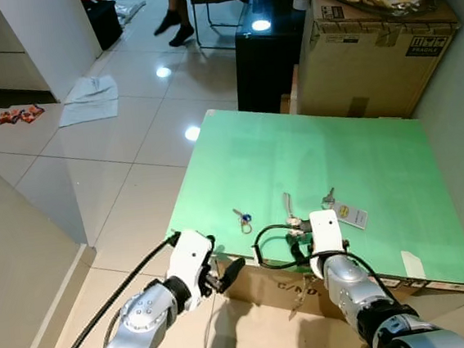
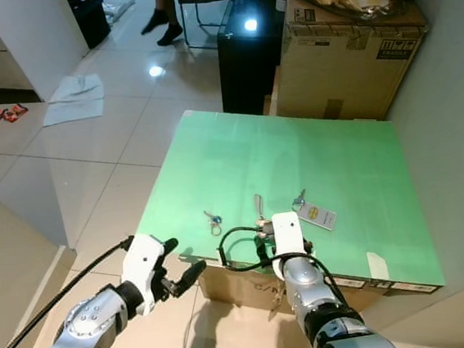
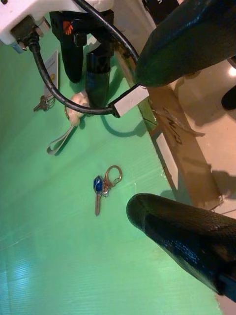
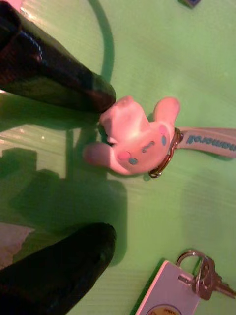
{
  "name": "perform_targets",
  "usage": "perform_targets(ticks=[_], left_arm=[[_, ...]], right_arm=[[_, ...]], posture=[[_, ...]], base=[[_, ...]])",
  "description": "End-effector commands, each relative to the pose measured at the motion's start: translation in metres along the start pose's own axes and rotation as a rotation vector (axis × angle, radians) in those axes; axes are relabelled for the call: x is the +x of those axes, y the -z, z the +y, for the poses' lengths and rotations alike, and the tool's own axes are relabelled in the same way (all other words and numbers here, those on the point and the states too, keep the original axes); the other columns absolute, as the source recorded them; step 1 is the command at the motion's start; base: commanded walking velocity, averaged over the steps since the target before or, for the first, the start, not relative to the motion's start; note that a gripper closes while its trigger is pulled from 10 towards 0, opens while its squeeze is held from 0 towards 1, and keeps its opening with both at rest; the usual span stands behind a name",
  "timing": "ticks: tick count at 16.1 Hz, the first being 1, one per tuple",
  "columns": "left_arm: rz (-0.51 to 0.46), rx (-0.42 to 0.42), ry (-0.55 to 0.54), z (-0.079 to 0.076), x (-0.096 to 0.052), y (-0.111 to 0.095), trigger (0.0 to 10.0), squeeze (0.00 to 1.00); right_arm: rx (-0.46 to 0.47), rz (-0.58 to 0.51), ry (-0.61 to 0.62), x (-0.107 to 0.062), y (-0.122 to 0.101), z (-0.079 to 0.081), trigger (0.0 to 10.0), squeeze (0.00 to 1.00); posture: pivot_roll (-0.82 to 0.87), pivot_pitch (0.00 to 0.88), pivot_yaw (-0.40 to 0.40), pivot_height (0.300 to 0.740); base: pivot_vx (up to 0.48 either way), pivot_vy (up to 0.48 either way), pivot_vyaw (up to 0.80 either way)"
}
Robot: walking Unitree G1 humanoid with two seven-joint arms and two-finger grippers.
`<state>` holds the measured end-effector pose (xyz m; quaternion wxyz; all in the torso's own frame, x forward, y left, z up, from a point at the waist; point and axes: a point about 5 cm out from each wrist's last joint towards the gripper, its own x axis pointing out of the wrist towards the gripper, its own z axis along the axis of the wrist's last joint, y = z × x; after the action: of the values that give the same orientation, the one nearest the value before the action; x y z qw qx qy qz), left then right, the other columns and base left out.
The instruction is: Hang keys on a hook
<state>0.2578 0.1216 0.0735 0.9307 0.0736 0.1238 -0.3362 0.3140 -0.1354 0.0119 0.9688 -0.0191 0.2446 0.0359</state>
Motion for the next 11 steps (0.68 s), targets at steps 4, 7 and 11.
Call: perform_targets(ticks=[4,7,11], left_arm=[[0.016,0.023,0.013,-0.005,-0.002,0.002,10.0,0.00],[0.038,0.036,0.088,-0.012,-0.003,0.004,10.0,0.00],[0.063,0.076,0.144,-0.017,0.003,0.007,10.0,0.00]], right_arm=[[0.020,-0.012,-0.031,0.001,-0.002,0.006,0.0,0.00],[0.037,-0.013,-0.047,0.001,-0.003,0.011,0.0,0.00],[0.044,-0.025,-0.071,0.004,-0.012,0.023,0.0,0.00]], posture=[[-0.09,0.212,0.030,0.740],[-0.08,0.199,0.043,0.740],[-0.10,0.174,0.050,0.740]], base=[[0.000,0.000,0.00],[0.000,0.000,0.00],[0.000,0.000,0.00]])
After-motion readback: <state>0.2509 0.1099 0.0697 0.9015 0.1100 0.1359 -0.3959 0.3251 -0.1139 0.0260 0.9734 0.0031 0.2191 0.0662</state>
